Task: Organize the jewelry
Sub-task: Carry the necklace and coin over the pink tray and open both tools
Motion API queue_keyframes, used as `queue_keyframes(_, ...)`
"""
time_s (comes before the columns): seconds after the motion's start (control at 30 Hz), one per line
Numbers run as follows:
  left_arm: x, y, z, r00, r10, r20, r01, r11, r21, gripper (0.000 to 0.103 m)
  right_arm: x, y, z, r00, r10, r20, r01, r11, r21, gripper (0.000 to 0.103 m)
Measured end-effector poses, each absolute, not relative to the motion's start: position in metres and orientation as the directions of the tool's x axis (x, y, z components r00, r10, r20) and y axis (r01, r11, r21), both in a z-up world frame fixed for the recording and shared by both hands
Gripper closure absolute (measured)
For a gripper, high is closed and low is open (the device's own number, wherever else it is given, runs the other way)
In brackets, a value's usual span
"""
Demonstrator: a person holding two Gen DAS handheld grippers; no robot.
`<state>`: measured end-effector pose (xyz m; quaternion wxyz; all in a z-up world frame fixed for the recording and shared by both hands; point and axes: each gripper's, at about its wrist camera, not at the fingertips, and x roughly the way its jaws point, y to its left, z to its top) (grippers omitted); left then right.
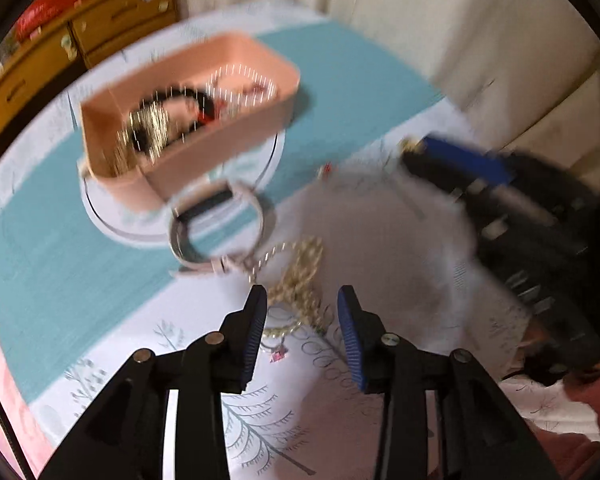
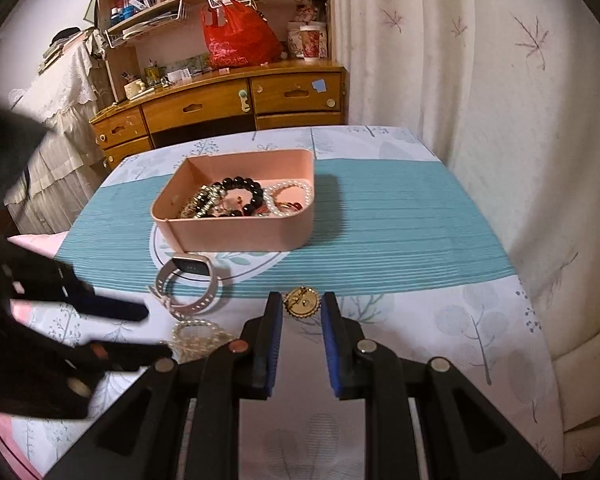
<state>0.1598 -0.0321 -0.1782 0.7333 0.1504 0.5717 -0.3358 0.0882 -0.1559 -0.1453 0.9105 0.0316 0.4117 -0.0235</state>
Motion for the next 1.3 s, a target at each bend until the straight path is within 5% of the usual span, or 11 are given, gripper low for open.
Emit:
queue_keyframes(0.3,0.165,-0.042,-0.201,0.130,-0.308,-0.942,0.675,0.724,-0.144,0.068,0.092,-0.171,-0.153,0.634,-0.036,-0.772,0.088,0.996,0.026,0.084)
queue_keyframes(0.37,0.164,-0.042,-0.202,0.143,-0.295,-0.945,0.676,0.727,-0.124,0.081,0.093,-0.174,-0.154,0.631,-0.035,-0.775,0.092,0.995,0.030,0.083)
queue_keyframes(0.4,0.164,-0.041,-0.202,0.128,-0.309,-0.943,0.673,0.725,-0.146,0.095,0.094,-0.174,-0.154,0.630,-0.034,-0.776,0.092,0.995,0.032,0.084)
queue_keyframes(0.67,0.166,-0.037,-0.199,0.104,-0.352,-0.930,0.624,0.751,-0.214,0.100,0.099,-0.175,-0.152,0.636,-0.019,-0.771,0.079,0.996,0.041,0.083)
queue_keyframes(1.3,0.195,-0.036,-0.042,0.166,-0.581,-0.796,0.668,0.660,-0.342,0.100,0.127,-0.176,-0.107,0.724,-0.012,-0.690,0.062,0.997,0.048,0.084)
